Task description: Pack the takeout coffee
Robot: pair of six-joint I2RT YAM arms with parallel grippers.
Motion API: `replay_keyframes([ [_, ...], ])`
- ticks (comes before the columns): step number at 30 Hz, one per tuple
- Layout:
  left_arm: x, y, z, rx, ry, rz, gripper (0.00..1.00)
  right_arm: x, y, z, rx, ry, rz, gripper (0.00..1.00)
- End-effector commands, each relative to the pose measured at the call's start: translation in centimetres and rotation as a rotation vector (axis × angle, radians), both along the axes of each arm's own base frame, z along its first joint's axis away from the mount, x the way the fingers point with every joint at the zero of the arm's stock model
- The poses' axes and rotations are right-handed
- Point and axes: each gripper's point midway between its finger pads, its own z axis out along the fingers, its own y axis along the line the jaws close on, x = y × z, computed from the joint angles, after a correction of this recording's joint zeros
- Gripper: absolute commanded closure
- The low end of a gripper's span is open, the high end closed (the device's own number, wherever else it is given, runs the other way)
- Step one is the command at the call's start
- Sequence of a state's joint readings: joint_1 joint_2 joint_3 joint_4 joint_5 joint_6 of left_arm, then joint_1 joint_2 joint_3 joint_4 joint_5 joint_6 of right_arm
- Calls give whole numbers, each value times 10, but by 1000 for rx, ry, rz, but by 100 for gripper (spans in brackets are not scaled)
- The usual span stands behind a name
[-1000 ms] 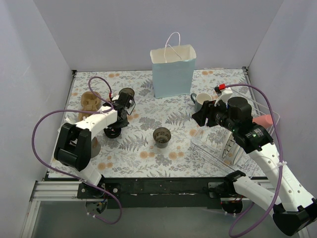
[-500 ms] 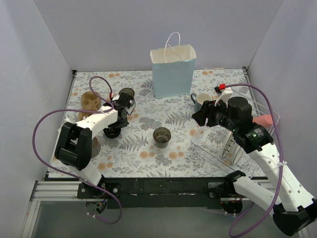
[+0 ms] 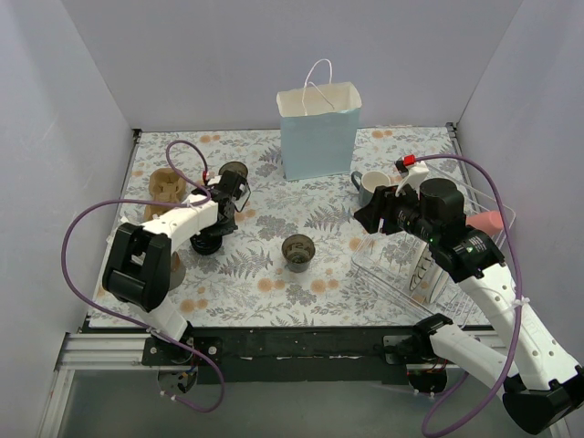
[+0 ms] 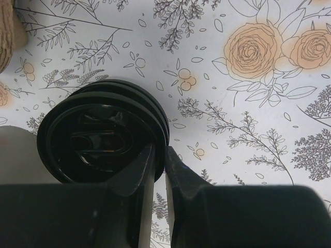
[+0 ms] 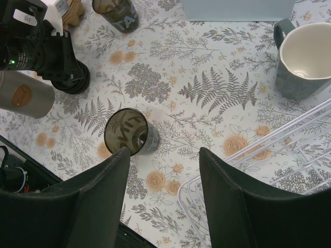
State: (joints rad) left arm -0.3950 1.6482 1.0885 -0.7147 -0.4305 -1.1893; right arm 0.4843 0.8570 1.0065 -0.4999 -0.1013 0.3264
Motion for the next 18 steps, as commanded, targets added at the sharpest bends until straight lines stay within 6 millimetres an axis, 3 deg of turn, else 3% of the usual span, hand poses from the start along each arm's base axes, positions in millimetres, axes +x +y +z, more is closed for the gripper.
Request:
replay_keyframes([
  [1, 11, 2, 29, 8, -76, 12, 90, 1, 0, 25, 33, -64, 1, 36],
  [9, 11, -4, 62, -44, -123, -1, 90, 0, 3, 21, 39, -58, 14, 36],
  [13, 12, -22, 90, -150, -159, -54, 91, -4, 17, 29, 96, -126, 103, 35],
  [14, 13, -37, 100, -219, -164, -103, 91, -6, 22, 23, 109, -130, 132, 35],
  [16, 11, -54, 123, -318, -207, -170, 92, -8, 33, 45, 203, -217, 183, 35],
  [17, 5, -76, 136, -429, -204, -250, 92, -13, 40, 36, 233, -217, 227, 35],
  [18, 4, -91, 148, -502, -226, -308, 92, -11, 45, 60, 296, -329, 247, 35],
])
